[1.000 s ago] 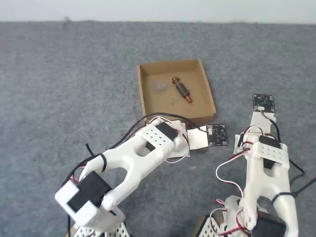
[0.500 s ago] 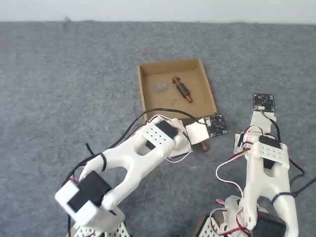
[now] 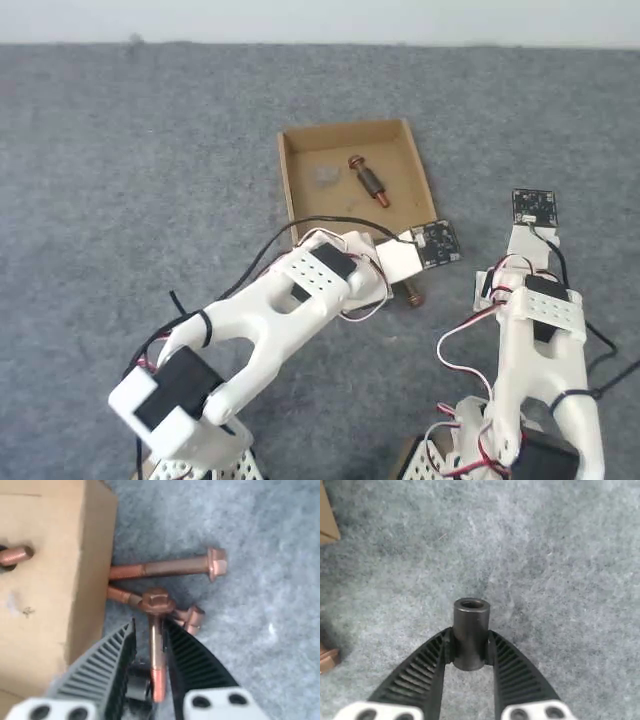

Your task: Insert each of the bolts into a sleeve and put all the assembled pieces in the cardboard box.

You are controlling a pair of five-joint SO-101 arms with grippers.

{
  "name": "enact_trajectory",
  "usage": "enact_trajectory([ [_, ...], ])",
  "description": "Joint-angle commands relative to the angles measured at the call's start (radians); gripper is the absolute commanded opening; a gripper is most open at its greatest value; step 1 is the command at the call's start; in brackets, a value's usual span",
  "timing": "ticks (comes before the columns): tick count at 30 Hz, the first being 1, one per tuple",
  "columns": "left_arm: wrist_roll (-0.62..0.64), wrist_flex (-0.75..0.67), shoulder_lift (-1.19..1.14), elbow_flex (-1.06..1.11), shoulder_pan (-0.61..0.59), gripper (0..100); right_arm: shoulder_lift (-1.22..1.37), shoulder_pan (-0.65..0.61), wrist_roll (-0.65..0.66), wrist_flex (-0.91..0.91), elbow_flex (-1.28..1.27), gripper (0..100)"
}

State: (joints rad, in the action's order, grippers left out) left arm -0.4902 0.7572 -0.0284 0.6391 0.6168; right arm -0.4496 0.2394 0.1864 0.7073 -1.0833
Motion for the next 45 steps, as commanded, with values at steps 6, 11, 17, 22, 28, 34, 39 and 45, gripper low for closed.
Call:
enact_trajectory([
  [6,0.009,-0.025,0.028,-0.027,-0.025,8,-0.047,-0.013,0.0,-0.016,0.005,0.7],
  [11,0.011,0.083,-0.092,-0.17,-0.025,8,-0.047,-0.013,0.0,-0.018,0.005,0.7],
  [17,0.031,0.132,-0.13,-0.223,-0.023,8,-0.047,-0.013,0.0,-0.018,0.005,0.7],
  [22,0.071,0.129,-0.146,-0.245,-0.025,8,-0.047,-0.013,0.0,-0.018,0.005,0.7],
  [28,0.16,0.181,-0.242,-0.357,-0.029,8,-0.047,-0.013,0.0,-0.016,0.005,0.7],
  [34,0.178,0.222,-0.302,-0.417,-0.025,3,-0.047,-0.013,0.0,-0.018,0.005,0.7],
  [39,0.178,0.259,-0.305,-0.42,-0.023,1,-0.047,-0.013,0.0,-0.021,0.005,0.7],
  [45,0.178,0.273,-0.301,-0.415,-0.023,1,-0.047,-0.013,0.0,-0.024,0.005,0.7],
])
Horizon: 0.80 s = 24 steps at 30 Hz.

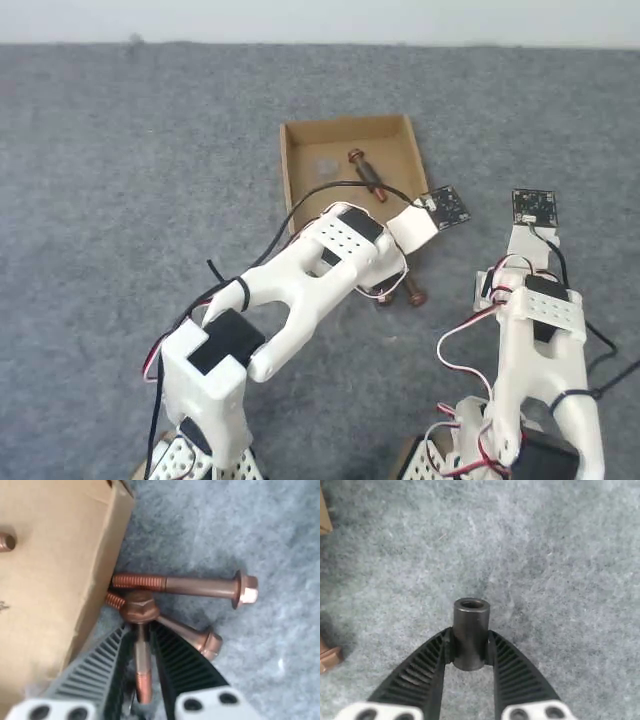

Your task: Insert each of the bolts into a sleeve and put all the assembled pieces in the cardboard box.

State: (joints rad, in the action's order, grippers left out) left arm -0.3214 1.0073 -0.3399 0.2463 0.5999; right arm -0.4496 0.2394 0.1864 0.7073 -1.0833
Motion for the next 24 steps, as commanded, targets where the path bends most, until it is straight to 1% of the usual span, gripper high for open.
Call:
enact_trajectory([
  [1,0.009,0.032,0.012,-0.021,-0.006,1,-0.047,-0.013,0.0,-0.024,0.005,0.7],
  [4,0.009,0.084,0.035,-0.022,0.02,1,-0.047,-0.013,0.0,-0.024,0.005,0.7],
  [8,0.011,0.13,0.176,0.01,0.032,1,-0.047,-0.013,0.0,-0.024,0.005,0.7],
  [10,0.018,0.129,0.261,0.051,0.02,1,-0.047,-0.013,0.0,-0.024,0.005,0.7],
  [14,0.089,0.129,0.413,0.127,-0.009,1,-0.047,-0.013,0.0,-0.025,0.005,0.7],
  [19,0.138,0.127,0.582,0.219,-0.048,1,-0.047,-0.013,-0.002,-0.025,0.005,0.7],
  [21,0.155,0.094,0.641,0.265,-0.086,1,-0.047,-0.013,-0.005,-0.025,0.005,0.7],
  [24,0.198,-0.008,0.721,0.361,-0.18,1,-0.047,-0.013,-0.009,-0.025,0.005,0.7],
])
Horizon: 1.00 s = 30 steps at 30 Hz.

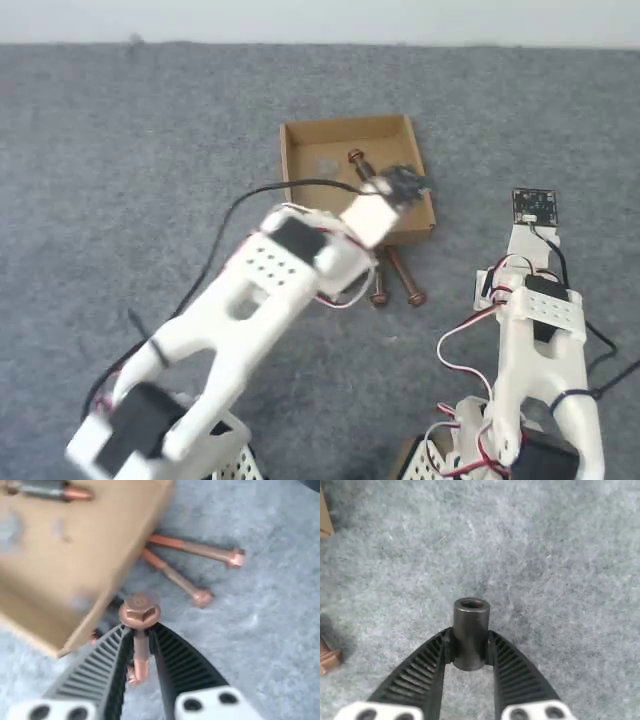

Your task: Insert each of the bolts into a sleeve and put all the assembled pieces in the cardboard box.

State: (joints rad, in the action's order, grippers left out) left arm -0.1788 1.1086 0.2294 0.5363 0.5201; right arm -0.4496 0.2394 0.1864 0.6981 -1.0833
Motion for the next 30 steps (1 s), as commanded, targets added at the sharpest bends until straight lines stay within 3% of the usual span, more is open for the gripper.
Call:
enact_trajectory([
  [1,0.078,-0.141,0.178,0.104,-0.133,1,-0.047,-0.013,-0.009,-0.016,0.005,0.7],
  [10,0.304,-0.313,0.466,0.374,-0.416,1,-0.058,-0.082,-0.018,-0.007,0.005,0.7],
  [15,0.322,-0.44,0.68,0.61,-0.575,1,-0.053,-0.096,-0.147,-0.051,0.006,0.7],
  [21,0.324,-0.546,0.907,0.828,-0.729,1,-0.059,-0.116,-0.173,-0.269,0.021,0.9],
  [30,0.321,-0.548,0.993,0.891,-0.783,1,-0.048,-0.219,-0.13,-0.794,-0.041,0.9],
])
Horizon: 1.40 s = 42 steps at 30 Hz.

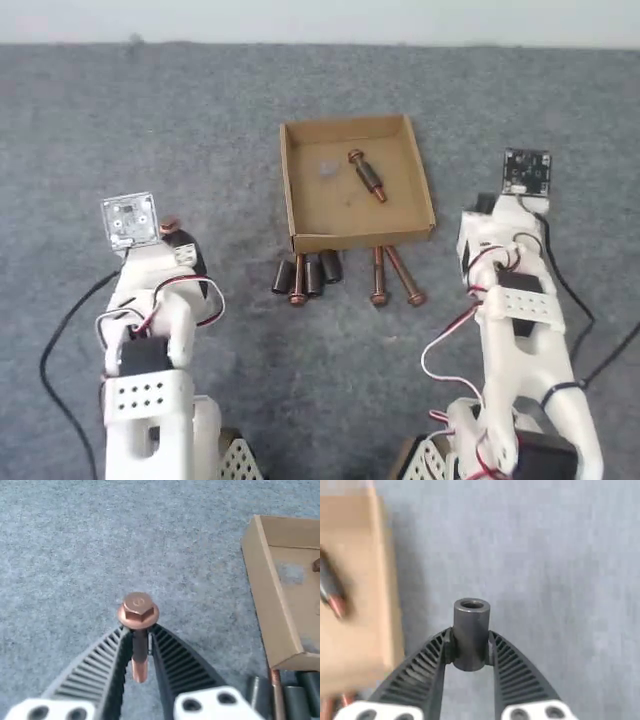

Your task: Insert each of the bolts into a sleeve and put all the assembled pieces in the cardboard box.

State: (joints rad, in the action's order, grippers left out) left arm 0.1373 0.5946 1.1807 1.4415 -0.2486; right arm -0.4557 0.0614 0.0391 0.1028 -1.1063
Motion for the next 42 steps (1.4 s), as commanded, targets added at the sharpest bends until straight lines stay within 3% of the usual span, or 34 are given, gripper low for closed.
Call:
enact_trajectory([
  [1,0.005,-0.034,0.041,-0.013,-0.014,1,-0.041,-0.058,0.017,-0.263,-0.032,0.9],
  [10,0.002,-0.034,0.041,-0.012,-0.011,1,-0.013,-0.202,0.009,-0.535,-0.063,0.9],
  [18,0.002,-0.037,0.041,-0.001,-0.008,1,0.328,-0.291,0.012,-0.868,0.04,0.7],
  [23,0.0,-0.069,0.041,0.013,-0.008,1,0.509,-0.334,0.018,-1.178,0.043,0.7],
  [34,0.0,-0.091,0.041,0.018,-0.009,1,0.544,-0.46,0.02,-1.596,-0.281,0.6],
  [42,0.0,-0.091,0.041,0.018,-0.009,1,0.544,-0.542,0.02,-1.781,-0.476,0.6],
])
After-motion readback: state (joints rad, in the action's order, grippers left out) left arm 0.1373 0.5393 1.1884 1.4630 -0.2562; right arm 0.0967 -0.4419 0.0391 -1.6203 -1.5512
